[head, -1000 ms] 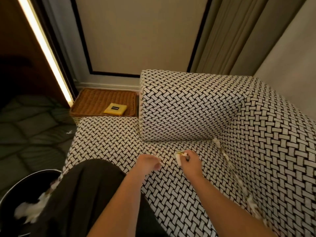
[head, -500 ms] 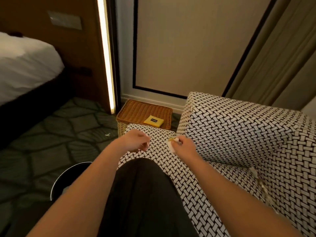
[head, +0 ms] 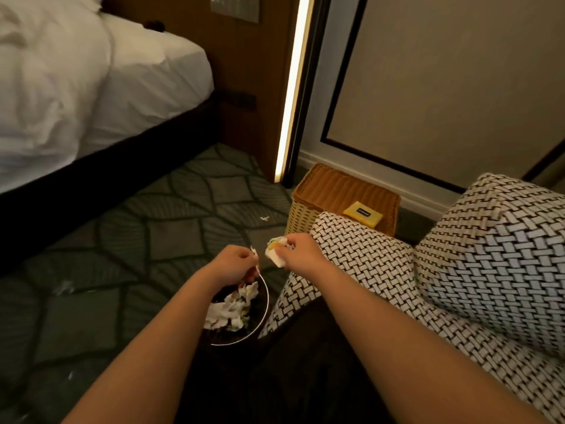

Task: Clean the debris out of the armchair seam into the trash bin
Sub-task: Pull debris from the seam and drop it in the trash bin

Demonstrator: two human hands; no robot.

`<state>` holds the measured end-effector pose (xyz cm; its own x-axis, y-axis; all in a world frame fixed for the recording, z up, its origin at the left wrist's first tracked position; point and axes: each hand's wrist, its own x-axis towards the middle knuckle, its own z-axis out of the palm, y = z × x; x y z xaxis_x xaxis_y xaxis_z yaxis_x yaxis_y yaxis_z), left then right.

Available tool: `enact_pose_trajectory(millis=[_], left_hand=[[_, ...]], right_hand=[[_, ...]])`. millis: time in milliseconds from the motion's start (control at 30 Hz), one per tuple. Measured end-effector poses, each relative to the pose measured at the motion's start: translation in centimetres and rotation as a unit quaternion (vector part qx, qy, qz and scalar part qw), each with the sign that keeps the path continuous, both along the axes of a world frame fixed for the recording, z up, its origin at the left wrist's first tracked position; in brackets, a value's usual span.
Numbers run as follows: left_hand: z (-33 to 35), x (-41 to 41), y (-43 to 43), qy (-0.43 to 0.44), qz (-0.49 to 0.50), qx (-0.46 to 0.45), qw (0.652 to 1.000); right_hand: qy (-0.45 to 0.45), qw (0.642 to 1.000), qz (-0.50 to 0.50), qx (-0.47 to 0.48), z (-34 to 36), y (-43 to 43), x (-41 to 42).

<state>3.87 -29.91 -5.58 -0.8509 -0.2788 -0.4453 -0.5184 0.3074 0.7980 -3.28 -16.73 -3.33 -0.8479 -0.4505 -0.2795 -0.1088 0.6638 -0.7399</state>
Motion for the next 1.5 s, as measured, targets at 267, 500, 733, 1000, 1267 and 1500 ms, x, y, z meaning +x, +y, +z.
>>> enact_pose_trajectory(millis=[267, 500, 733, 1000, 1267, 1500], left_hand=[[-8.0, 1.0, -4.9, -0.058, 0.076, 0.006, 0.995], [-12.7, -0.9, -6.2, -0.135, 0.064, -0.047, 0.988], [-15.3, -2.0, -7.7, -0.192, 0.013, -0.098, 0.977], [-15.2, -2.6, -6.8, -0.21, -0.006, -0.153, 0.966], [-13.0, -1.5, -5.5, -0.115, -0.009, -0.118, 0.986], [-9.7, 0.1, -2.8, -0.022, 0.006, -0.098, 0.995]], right_hand=[[-0.084, 0.995, 0.025, 0.053, -7.9, -4.2, -0.6], [-0.112, 0.988, 0.016, 0.106, -12.7, -7.4, -0.3], [-0.118, 0.984, -0.004, 0.132, -15.8, -8.3, -0.8], [-0.139, 0.984, -0.045, 0.1, -15.8, -8.7, -0.7], [-0.138, 0.985, -0.002, 0.107, -13.3, -7.5, -0.4], [-0.115, 0.988, -0.004, 0.102, -10.2, -5.3, -0.3]])
